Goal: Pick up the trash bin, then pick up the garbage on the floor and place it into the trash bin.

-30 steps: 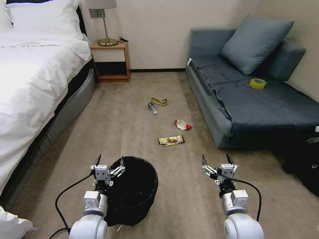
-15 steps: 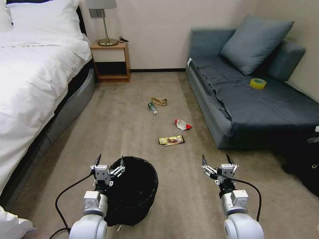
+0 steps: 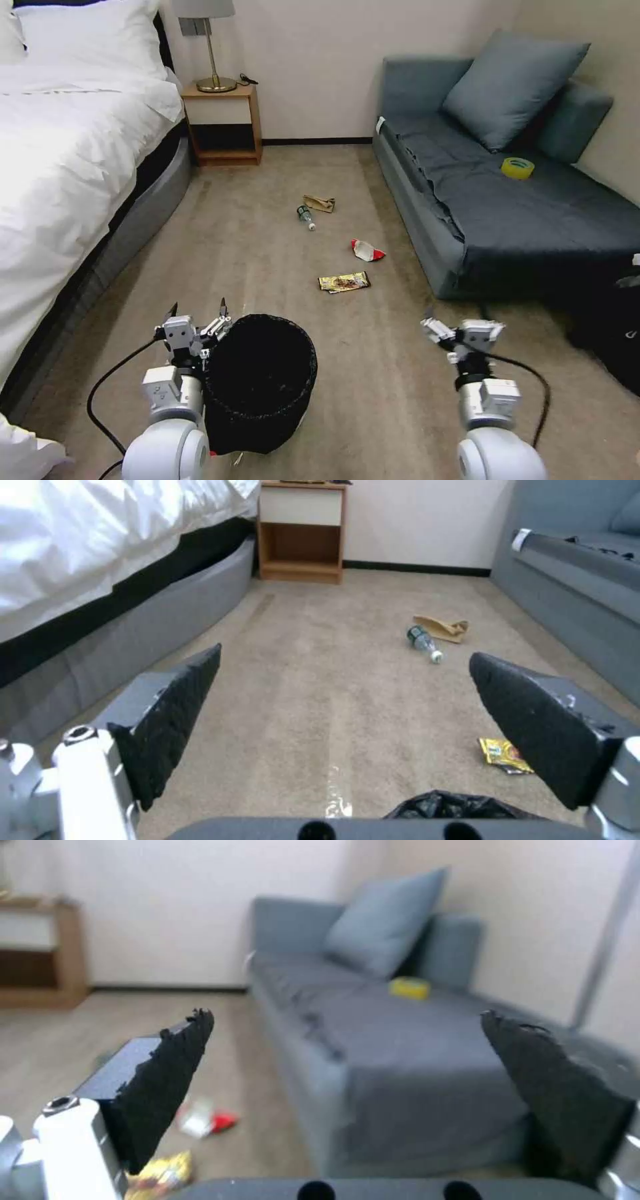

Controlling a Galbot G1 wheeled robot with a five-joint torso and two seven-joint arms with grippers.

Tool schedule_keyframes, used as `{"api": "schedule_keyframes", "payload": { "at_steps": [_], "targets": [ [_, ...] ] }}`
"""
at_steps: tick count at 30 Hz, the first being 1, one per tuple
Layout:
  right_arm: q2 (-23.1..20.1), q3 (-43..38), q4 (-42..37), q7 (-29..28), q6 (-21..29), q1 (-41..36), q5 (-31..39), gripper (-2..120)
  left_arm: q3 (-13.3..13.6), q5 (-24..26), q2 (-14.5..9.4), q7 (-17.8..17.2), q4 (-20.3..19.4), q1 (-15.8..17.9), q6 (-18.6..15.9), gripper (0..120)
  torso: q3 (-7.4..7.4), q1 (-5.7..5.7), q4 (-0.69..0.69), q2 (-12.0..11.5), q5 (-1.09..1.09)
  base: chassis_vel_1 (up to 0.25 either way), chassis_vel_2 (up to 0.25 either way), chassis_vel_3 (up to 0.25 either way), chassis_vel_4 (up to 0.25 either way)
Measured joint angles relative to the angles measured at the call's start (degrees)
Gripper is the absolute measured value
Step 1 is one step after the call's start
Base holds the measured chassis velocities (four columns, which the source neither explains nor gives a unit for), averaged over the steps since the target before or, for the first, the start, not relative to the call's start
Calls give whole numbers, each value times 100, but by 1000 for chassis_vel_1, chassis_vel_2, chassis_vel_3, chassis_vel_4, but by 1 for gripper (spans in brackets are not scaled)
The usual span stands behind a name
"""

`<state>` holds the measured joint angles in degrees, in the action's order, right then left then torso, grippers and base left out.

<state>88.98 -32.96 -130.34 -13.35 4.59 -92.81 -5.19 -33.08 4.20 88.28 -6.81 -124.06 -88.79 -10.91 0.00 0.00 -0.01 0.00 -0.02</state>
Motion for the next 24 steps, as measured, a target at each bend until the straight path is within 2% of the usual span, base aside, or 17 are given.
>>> {"api": "schedule_keyframes", "payload": {
  "at_steps": [7,9,11,13,15,16,17,18,20,21,24],
  "targets": [
    [-31,-38,-139,-195,113,-32,69,100,86,-50,-123,2,-155,-29,-72,100,0,0,1,0,2,0,0,0,0],
    [-48,-49,-157,-206,154,-22,109,100,165,58,-202,-3,-303,-39,-238,100,0,0,1,0,2,0,0,0,0],
    [-84,-67,-169,-206,164,-26,139,100,224,172,-298,-193,-407,-51,-525,100,0,0,1,0,2,0,0,0,0],
    [-105,-77,-174,-207,167,-29,151,100,245,216,-356,-284,-453,-61,-638,100,0,0,1,0,2,0,0,0,0],
    [-146,-117,-176,-207,180,-23,183,100,271,467,-489,-604,-626,-94,-1053,100,0,0,1,-1,2,0,0,0,0],
    [-148,-119,-176,-207,181,-22,185,100,279,526,-507,-659,-655,-100,-1131,100,0,0,1,0,2,0,0,0,0],
    [-158,-127,-176,-207,185,-12,191,100,308,744,-556,-877,-760,-115,-1463,100,0,0,1,0,2,0,0,0,0],
    [-158,-127,-176,-207,185,-12,191,100,308,744,-556,-877,-760,-115,-1463,100,0,0,1,0,2,0,0,0,0],
    [-165,-132,-176,-208,190,1,197,100,337,1205,-630,-1232,-950,-126,-2123,100,0,0,1,0,2,0,0,0,0],
    [-166,-131,-176,-208,191,6,197,100,347,1361,-657,-1348,-1004,-124,-2315,100,0,0,1,0,2,0,0,0,0],
    [-167,-125,-176,-208,192,16,196,100,362,1723,-725,-1622,-1102,-90,-2695,100,0,0,1,0,2,0,0,0,0]
  ]
}}
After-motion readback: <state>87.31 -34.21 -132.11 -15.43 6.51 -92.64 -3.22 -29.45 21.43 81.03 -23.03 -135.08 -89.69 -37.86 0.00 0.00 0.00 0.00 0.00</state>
